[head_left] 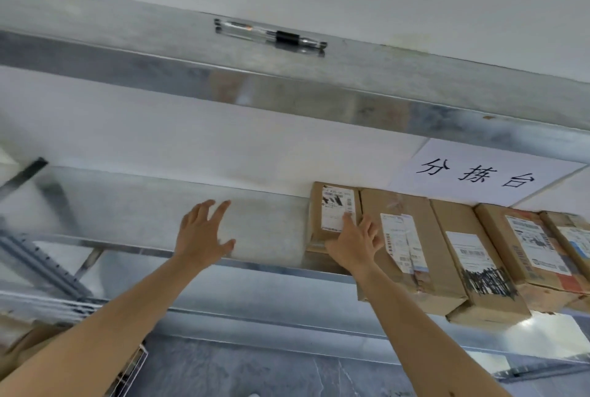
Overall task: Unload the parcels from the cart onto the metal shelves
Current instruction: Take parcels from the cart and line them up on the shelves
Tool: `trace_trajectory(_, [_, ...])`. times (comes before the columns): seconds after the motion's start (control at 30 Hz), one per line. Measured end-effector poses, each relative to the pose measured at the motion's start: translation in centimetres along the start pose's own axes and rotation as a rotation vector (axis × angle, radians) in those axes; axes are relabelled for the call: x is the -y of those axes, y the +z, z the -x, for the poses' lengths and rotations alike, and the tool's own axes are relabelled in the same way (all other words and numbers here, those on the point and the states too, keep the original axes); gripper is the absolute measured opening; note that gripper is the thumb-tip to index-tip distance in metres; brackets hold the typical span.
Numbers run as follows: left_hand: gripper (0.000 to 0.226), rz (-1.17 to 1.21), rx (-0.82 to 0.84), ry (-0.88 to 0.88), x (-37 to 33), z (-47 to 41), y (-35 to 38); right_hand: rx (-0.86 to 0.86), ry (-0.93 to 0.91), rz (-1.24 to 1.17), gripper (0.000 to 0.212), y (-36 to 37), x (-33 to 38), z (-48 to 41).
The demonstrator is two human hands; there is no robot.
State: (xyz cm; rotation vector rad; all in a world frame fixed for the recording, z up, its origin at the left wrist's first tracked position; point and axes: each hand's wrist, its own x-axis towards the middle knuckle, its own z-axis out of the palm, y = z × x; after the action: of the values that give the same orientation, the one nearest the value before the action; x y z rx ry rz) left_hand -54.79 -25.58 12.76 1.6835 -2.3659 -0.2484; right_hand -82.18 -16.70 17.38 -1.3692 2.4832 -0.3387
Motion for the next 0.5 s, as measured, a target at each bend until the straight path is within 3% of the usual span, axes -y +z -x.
trace_trajectory(0.07, [0.084,-0.023,-0.016,-0.086,2.1,1.5,-0.9,-0.058,-0.003,-0.076,0.070,0.4,1.3,0.6])
trace_trajectory(0.17, [0.087,-0.083,-0.042,-0.187,5.6,4.0,-2.1,-0.201,-0.158,-0.113,0.067,1.2,3.6,1.8])
trace_trajectory(0.3, [0.089,-0.184,-0.065,-0.308,9.8,8.4,-3.9,-0.159,-0.452,-0.021,0.066,3.1,7.6,3.8])
trace_trajectory(0.5, [0.089,-0.270,-0.086,-0.496,15.1,16.5,-5.7,-0.088,-0.707,0.077,0.070,7.8,14.4,6.8])
